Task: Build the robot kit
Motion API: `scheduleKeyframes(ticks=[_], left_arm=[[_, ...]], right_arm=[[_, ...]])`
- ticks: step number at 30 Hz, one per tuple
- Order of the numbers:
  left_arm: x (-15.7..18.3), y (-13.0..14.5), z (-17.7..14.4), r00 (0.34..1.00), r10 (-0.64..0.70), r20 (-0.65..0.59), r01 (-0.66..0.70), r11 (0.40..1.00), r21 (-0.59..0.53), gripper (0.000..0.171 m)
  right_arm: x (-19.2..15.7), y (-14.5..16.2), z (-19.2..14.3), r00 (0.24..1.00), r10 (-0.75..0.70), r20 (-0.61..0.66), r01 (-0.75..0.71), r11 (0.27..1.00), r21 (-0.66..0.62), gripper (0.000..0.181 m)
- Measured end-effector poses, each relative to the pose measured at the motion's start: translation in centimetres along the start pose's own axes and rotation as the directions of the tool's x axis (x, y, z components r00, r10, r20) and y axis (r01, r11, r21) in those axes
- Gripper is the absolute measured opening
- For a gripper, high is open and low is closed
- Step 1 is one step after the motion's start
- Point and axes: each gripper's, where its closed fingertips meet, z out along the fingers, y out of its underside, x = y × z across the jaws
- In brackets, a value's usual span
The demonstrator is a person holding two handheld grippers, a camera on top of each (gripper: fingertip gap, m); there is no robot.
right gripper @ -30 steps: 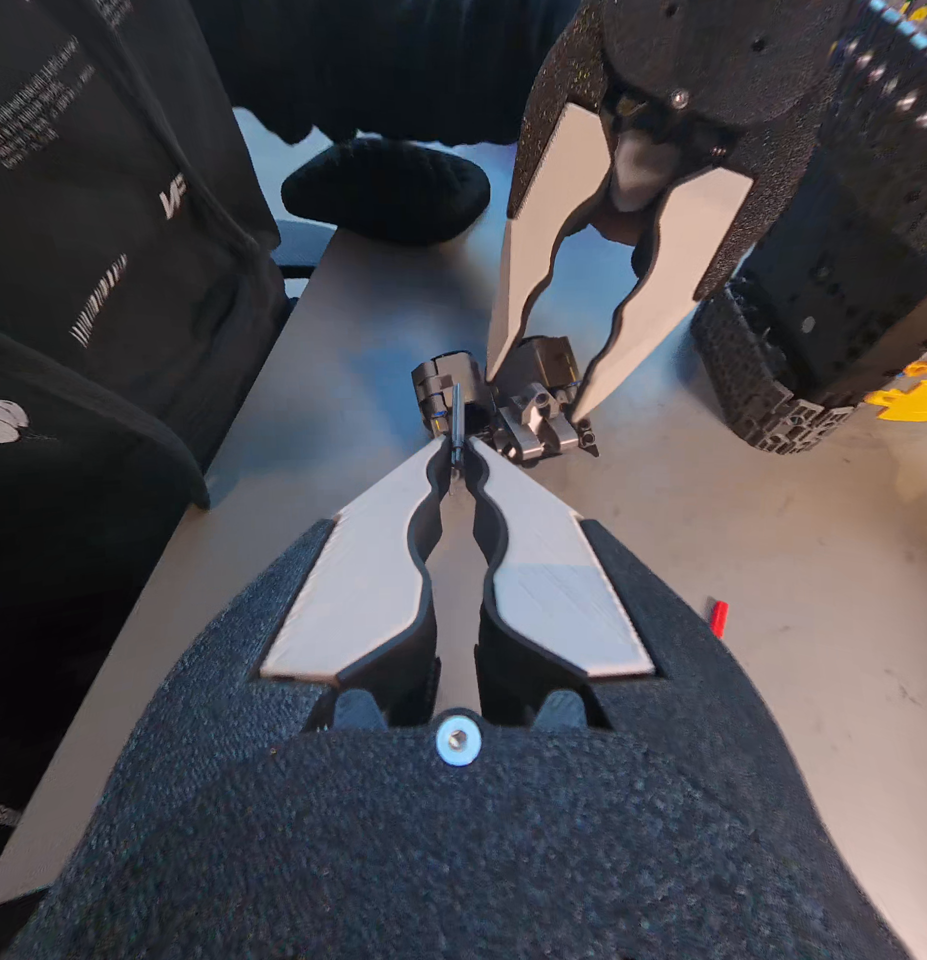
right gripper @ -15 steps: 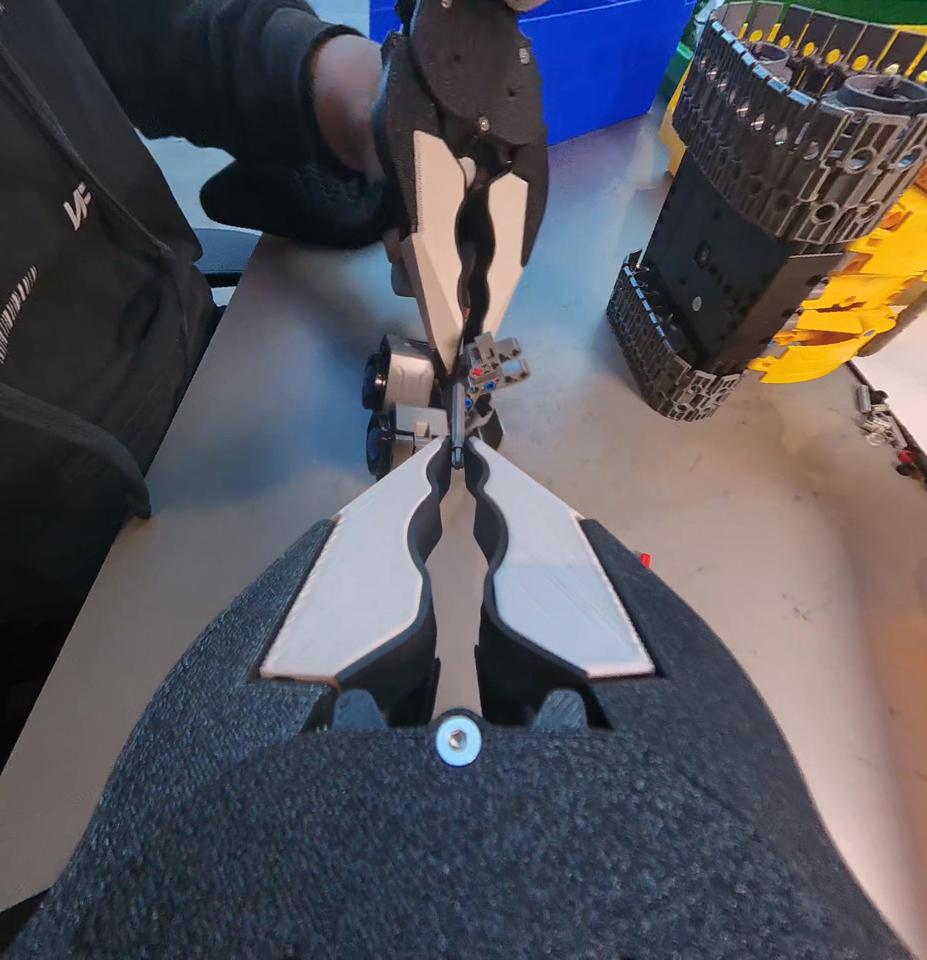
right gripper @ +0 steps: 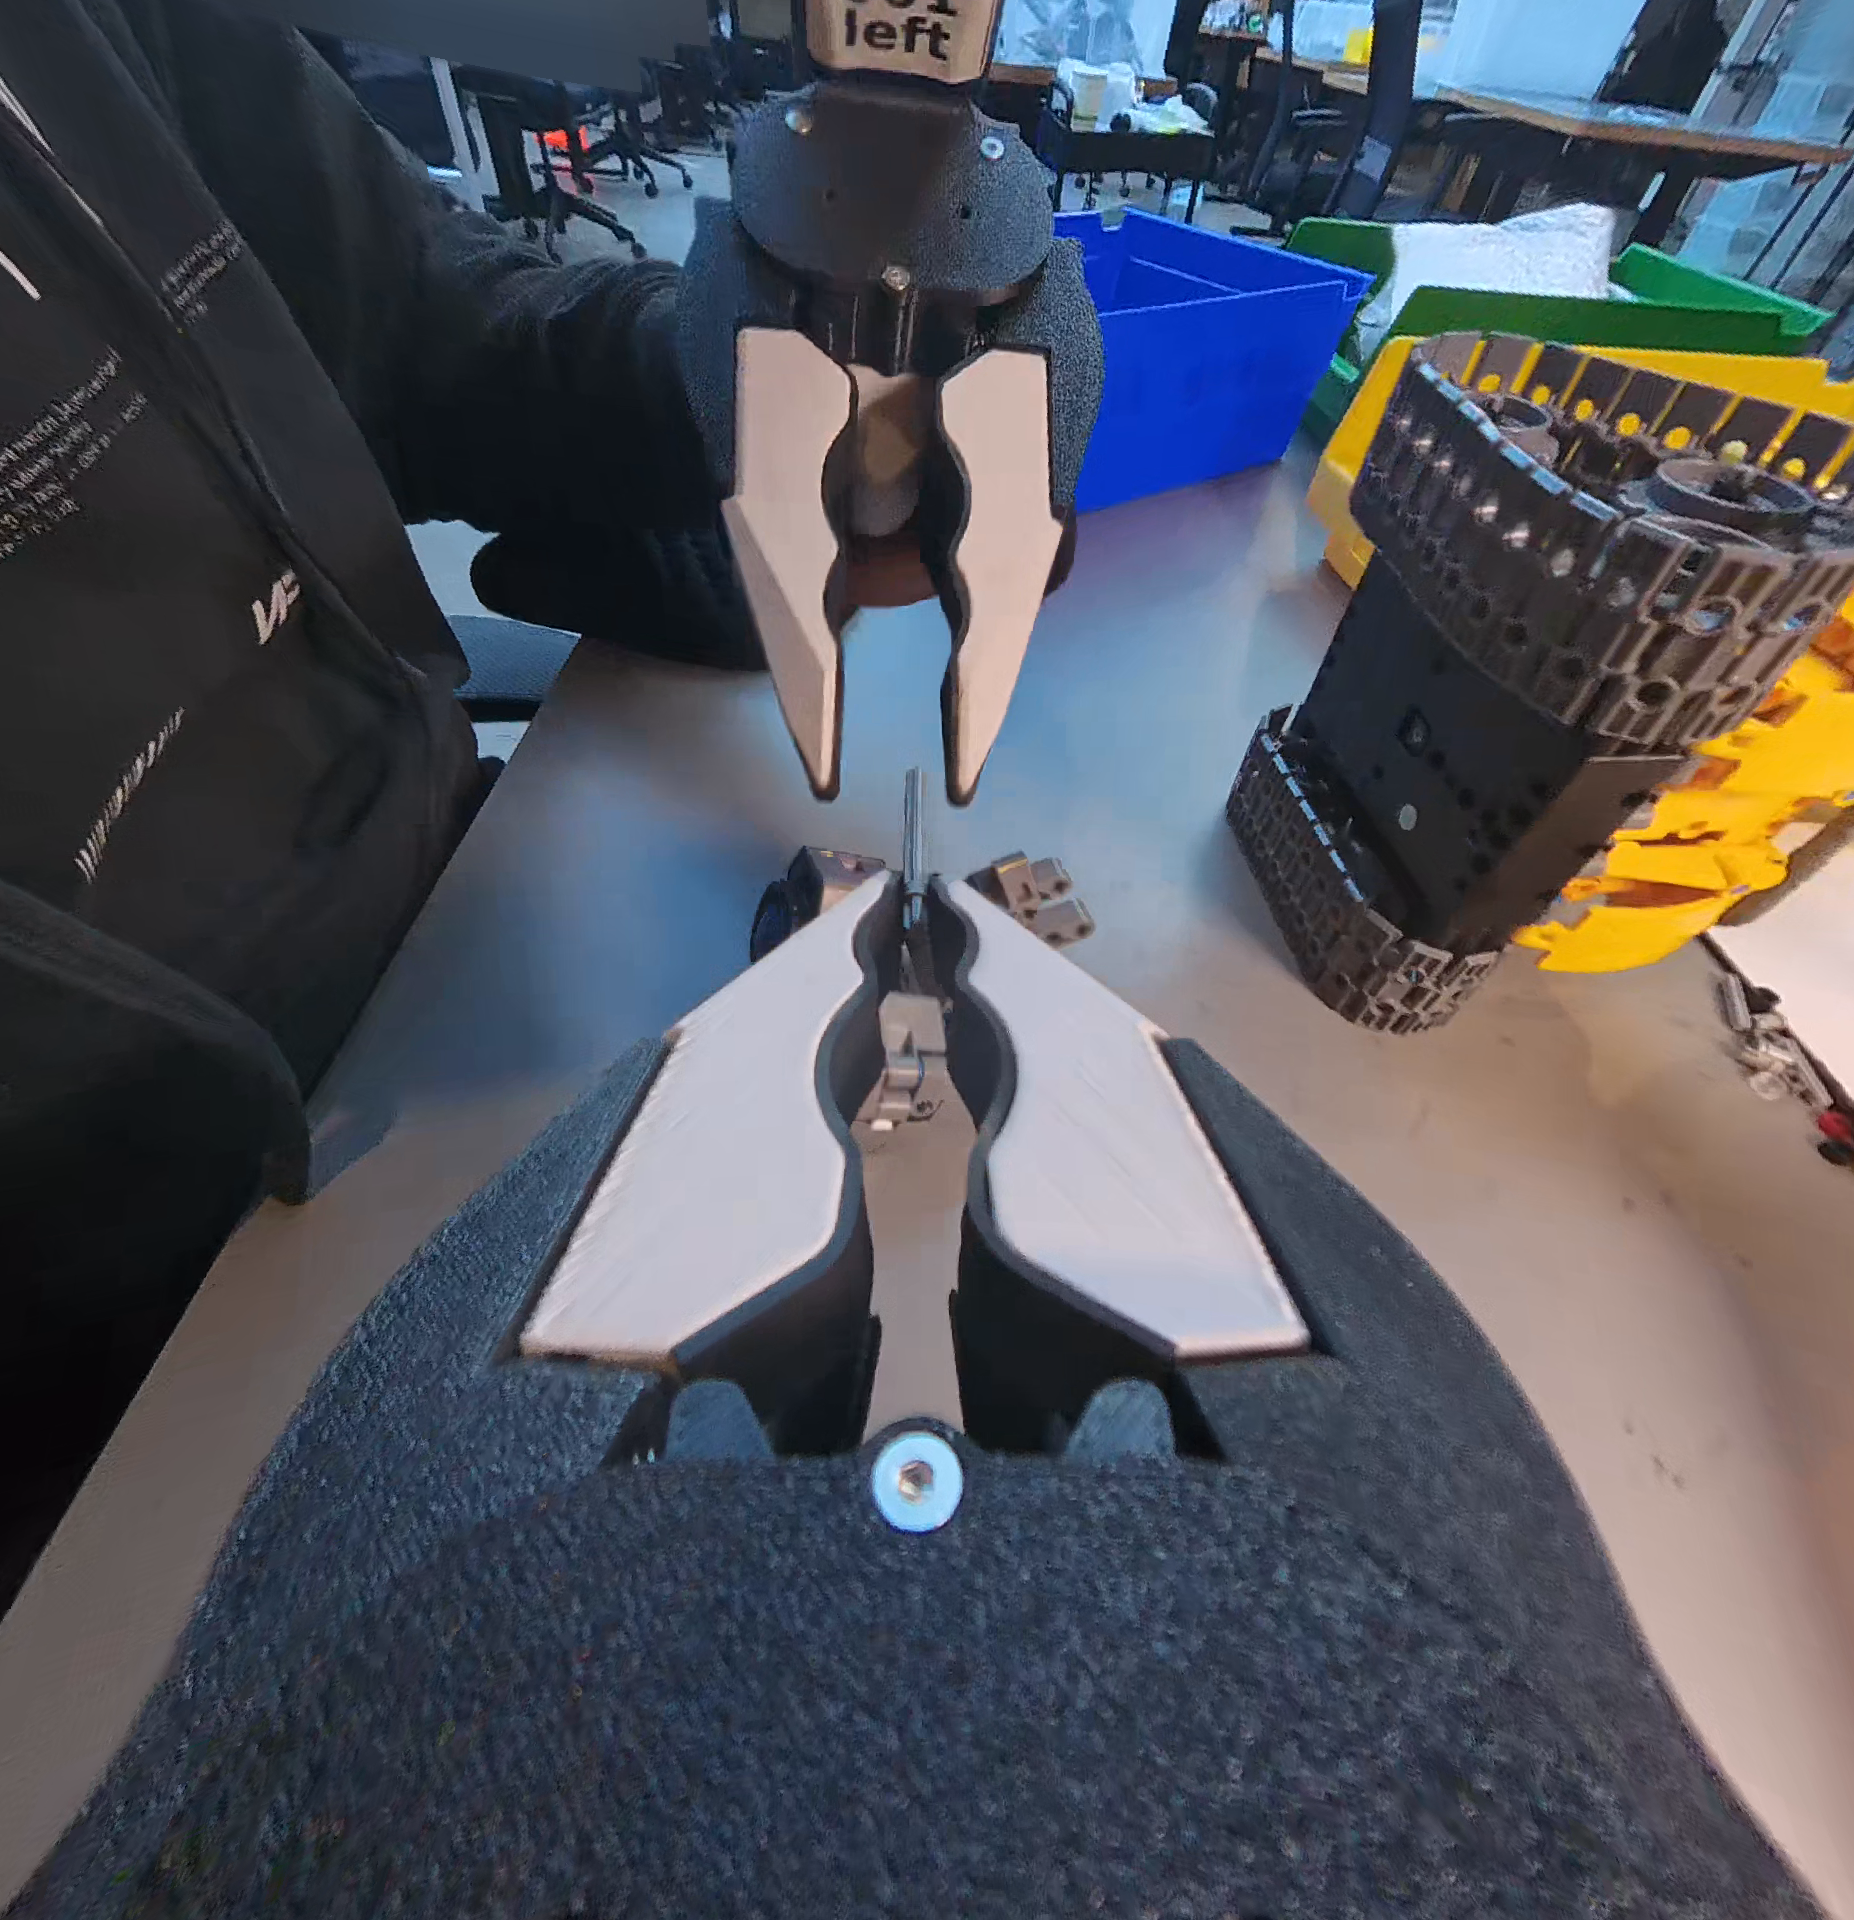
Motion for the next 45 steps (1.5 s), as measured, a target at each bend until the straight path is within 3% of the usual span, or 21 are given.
scheduleKeyframes(ticks=[5,9,11,16,22,35,37,41,45], left_arm=[[0.3,-0.5,1.2,0.997,0.079,-0.008,-0.079,0.997,-0.004,0.003],[0.3,-0.7,1.2,0.998,0.053,-0.039,-0.052,0.998,0.024,0.003],[0.2,-0.6,1.2,0.998,0.032,-0.045,-0.031,0.999,0.038,0.011],[0.1,-0.4,1.6,0.999,0.017,-0.049,-0.014,0.998,0.067,0.002],[0.3,-1.8,0.9,0.990,-0.048,-0.131,0.077,0.970,0.230,0.002],[-0.2,-1.6,1.1,0.982,-0.113,-0.153,0.148,0.960,0.238,0.003],[-1.0,-1.4,0.7,0.984,-0.122,-0.127,0.149,0.961,0.231,0.005],[-3.6,1.1,-0.6,0.982,-0.186,-0.013,0.186,0.972,0.141,0.039],[-3.0,3.2,1.4,0.940,-0.326,-0.099,0.332,0.941,0.057,0.050]], right_arm=[[-0.6,-0.2,0.5,1.000,-0.026,0.005,0.026,1.000,0.009,0.003],[-0.5,0.0,0.6,0.999,-0.043,-0.004,0.043,0.999,-0.002,0.004],[-0.5,0.2,0.6,0.999,-0.042,-0.006,0.042,0.999,-0.011,0.004],[-0.3,0.3,0.6,1.000,-0.029,-0.004,0.029,1.000,-0.002,0.003],[-0.4,-1.7,0.1,0.999,0.030,0.018,-0.032,0.989,0.141,0.006],[0.2,-1.6,0.2,0.999,0.046,-0.007,-0.044,0.988,0.150,0.003],[0.8,-1.4,0.0,0.998,0.063,-0.024,-0.059,0.988,0.145,0.003],[3.1,0.3,-1.7,0.989,0.129,-0.070,-0.121,0.986,0.116,0.003],[2.9,1.1,-1.2,0.987,0.155,-0.043,-0.151,0.985,0.088,0.003]])
